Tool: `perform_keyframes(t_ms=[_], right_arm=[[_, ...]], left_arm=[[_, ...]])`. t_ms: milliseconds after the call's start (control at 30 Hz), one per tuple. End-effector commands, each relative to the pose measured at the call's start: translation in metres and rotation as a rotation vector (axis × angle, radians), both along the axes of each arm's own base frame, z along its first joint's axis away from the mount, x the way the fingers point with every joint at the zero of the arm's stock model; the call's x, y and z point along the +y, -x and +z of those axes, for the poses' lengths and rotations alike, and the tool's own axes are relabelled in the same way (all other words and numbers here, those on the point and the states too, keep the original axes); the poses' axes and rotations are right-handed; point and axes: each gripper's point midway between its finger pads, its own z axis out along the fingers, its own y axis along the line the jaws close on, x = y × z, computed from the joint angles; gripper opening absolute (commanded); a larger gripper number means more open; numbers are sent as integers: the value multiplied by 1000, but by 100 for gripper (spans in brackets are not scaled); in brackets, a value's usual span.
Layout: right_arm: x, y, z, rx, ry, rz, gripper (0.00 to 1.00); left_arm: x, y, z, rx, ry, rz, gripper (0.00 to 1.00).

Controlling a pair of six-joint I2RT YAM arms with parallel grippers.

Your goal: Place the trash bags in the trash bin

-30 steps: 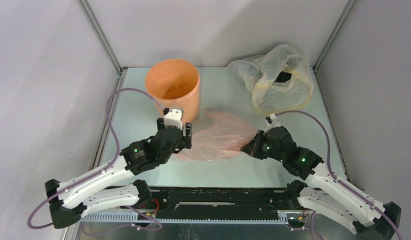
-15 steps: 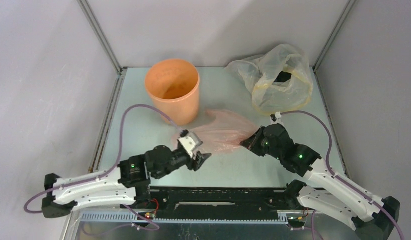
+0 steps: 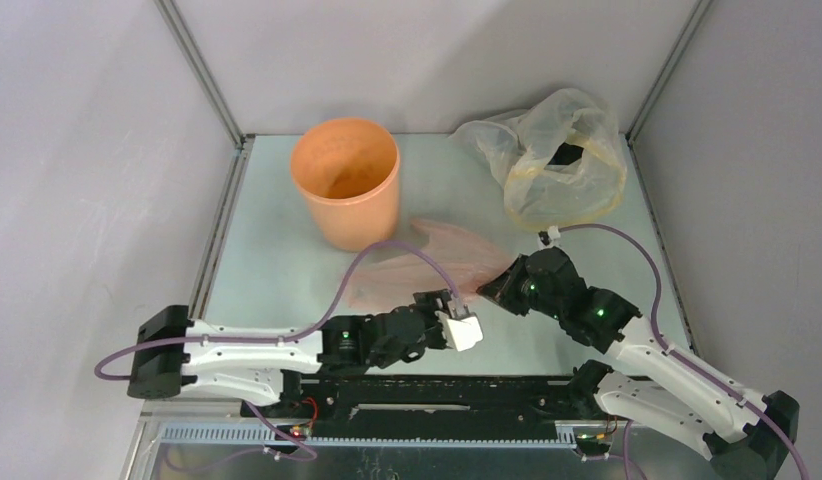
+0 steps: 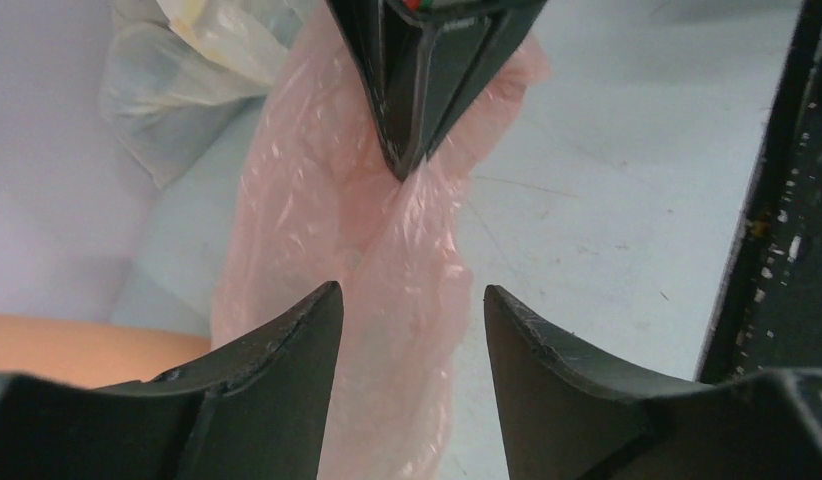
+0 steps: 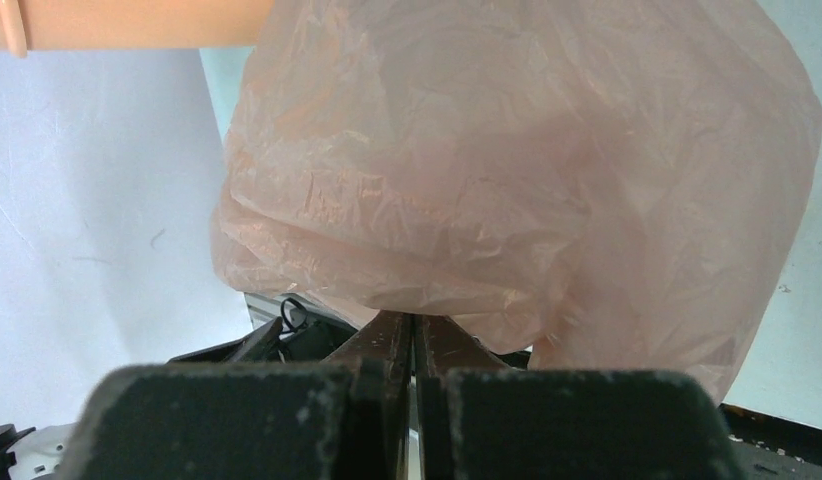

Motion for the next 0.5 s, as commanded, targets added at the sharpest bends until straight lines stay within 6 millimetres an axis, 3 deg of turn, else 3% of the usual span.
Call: perform_keyframes(t_ms=[0, 133, 233, 367, 467], right_arm=[[5, 1, 20, -23, -46, 15, 0], [7, 4, 22, -23, -54, 27, 0], [7, 6, 24, -25, -61, 34, 0], [5, 7, 26, -30, -63, 34, 1], [5, 9, 27, -34, -65, 41, 2]], left_arm=[[-20, -11, 40, -147, 56, -7, 62], [-28, -14, 34, -167, 32, -9, 62], [-34, -13, 27, -166, 16, -22, 53], [-43, -14, 17, -159, -13, -27, 52], [-46, -19, 14, -160, -24, 4, 34]])
